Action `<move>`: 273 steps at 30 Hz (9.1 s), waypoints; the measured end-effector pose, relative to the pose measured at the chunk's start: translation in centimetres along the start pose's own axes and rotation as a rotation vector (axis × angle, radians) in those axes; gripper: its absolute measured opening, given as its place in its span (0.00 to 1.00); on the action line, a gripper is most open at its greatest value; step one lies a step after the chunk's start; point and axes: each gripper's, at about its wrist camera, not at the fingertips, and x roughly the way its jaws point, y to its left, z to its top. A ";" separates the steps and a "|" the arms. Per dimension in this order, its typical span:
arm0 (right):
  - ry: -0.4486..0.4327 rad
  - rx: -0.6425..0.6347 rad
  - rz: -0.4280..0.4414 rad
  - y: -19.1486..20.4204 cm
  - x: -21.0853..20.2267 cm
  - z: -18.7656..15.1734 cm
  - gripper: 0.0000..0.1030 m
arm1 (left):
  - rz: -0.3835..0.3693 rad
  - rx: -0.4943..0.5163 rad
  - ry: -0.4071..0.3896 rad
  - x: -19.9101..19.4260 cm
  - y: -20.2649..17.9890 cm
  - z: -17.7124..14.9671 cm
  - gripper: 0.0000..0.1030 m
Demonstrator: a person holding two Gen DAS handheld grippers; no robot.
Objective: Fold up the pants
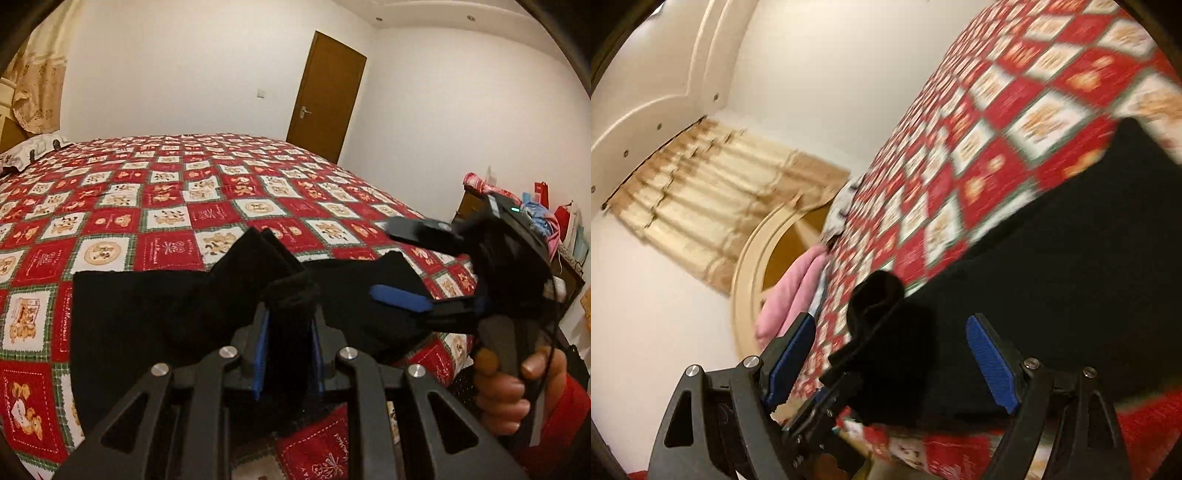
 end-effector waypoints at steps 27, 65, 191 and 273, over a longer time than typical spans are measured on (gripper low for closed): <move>0.110 -0.282 -0.220 2.5 -2.8 5.4 0.20 | -0.109 0.236 -0.016 3.2 -10.4 2.4 0.20; 0.031 -0.128 -0.363 -10.0 -10.6 8.1 0.24 | -0.245 0.327 0.165 9.9 -18.9 -0.1 0.22; -0.330 -0.498 -0.695 8.5 -11.3 -5.2 0.74 | 0.470 0.000 0.095 0.2 -4.9 2.0 0.99; 0.151 -0.776 -0.435 10.8 28.1 -0.7 0.30 | 0.802 -0.317 0.017 -2.6 26.1 2.6 0.18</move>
